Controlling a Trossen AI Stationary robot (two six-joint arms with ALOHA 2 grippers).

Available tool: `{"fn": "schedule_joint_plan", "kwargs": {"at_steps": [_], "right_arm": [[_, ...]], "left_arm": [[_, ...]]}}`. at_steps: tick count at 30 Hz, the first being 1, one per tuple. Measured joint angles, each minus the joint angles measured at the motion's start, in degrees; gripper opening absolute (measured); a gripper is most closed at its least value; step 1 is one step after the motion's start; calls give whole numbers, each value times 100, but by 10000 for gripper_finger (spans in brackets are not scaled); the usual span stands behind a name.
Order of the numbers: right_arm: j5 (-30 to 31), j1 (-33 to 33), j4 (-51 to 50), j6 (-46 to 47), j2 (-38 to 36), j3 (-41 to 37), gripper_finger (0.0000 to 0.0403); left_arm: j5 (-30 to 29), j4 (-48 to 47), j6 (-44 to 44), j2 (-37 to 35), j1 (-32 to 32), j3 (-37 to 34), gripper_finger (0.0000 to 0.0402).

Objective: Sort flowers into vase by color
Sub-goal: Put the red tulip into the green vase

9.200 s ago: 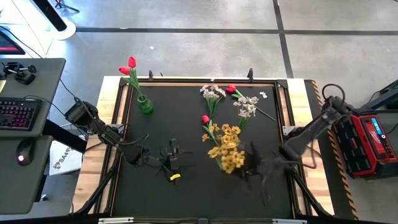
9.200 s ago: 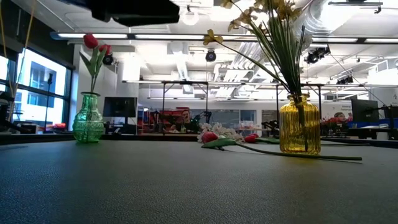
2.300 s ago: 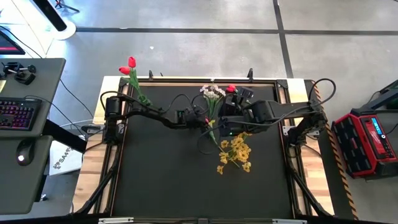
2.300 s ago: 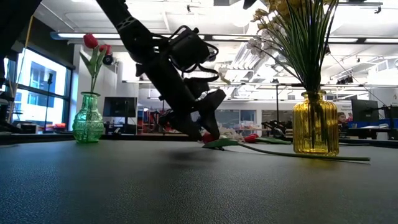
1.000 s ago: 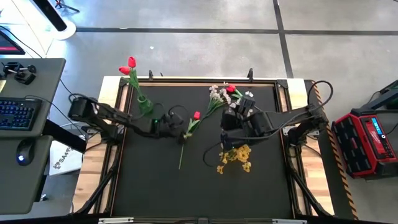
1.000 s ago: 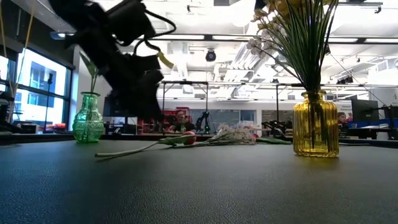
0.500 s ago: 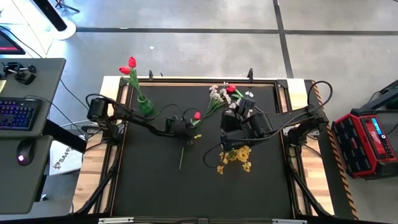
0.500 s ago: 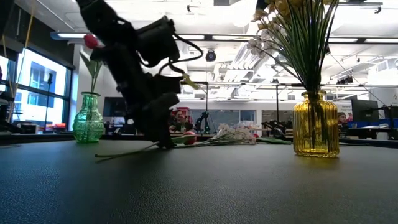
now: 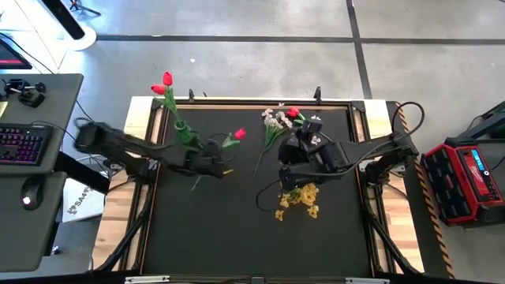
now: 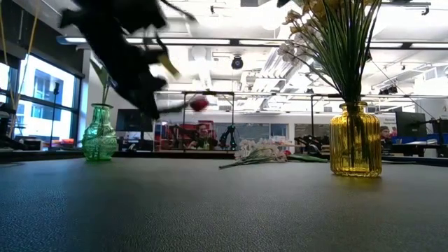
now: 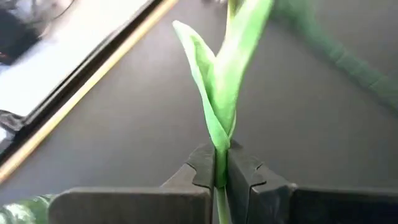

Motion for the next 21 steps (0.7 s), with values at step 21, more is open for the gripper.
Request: {"fn": "schedule_joint_plan", "kwargs": {"at_steps": [21], "right_arm": [[-5882, -1462, 5263, -4104, 443, 0, 172]], "left_arm": [[-417, 7105, 2805, -2840, -1330, -3505, 7]]}}
